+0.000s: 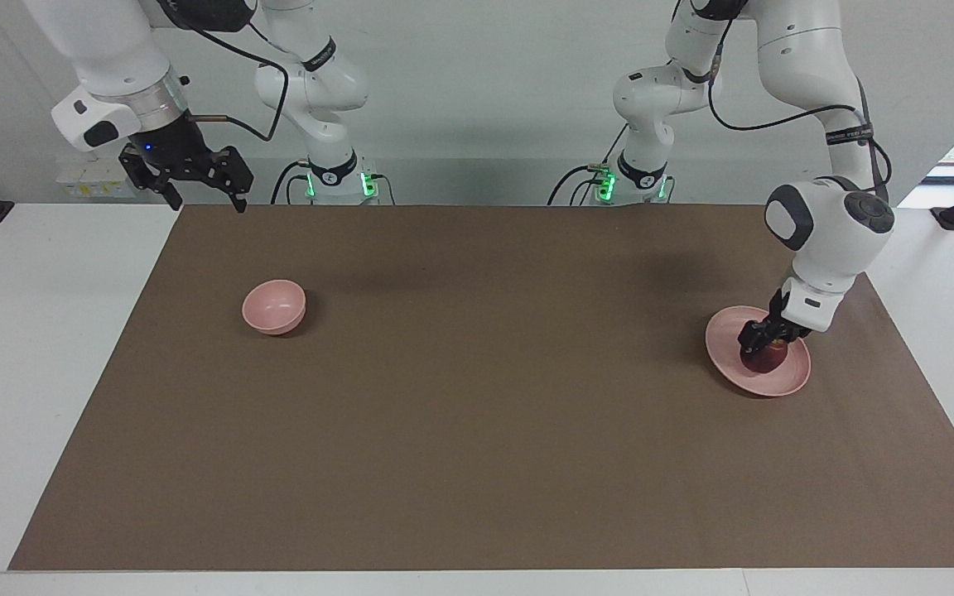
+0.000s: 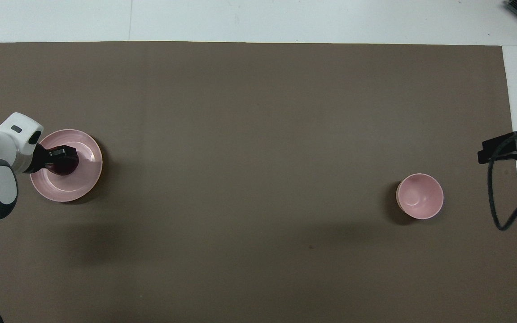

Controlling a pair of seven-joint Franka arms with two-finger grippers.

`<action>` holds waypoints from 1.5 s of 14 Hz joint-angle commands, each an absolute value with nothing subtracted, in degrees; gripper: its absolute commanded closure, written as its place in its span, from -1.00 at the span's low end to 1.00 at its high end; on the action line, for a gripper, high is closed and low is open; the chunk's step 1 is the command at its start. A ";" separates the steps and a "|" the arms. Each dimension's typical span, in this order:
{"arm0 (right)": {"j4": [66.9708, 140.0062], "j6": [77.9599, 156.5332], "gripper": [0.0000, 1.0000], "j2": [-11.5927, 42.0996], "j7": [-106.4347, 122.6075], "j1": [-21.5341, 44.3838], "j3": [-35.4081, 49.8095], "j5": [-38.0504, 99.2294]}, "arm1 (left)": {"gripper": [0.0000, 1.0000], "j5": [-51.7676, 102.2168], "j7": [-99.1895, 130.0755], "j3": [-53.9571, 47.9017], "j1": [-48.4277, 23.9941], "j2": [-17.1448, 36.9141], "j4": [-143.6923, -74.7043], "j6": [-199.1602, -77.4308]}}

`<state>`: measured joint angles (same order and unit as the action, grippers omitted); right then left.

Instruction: Move apple from plate to bowl

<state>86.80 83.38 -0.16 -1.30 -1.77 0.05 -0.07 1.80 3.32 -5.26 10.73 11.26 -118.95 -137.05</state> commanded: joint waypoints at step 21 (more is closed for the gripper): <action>96.59 95.26 -1.00 -0.26 -38.56 7.28 0.44 33.40 | 1.00 61.24 -11.07 -6.06 10.02 -2.28 -110.65 -106.80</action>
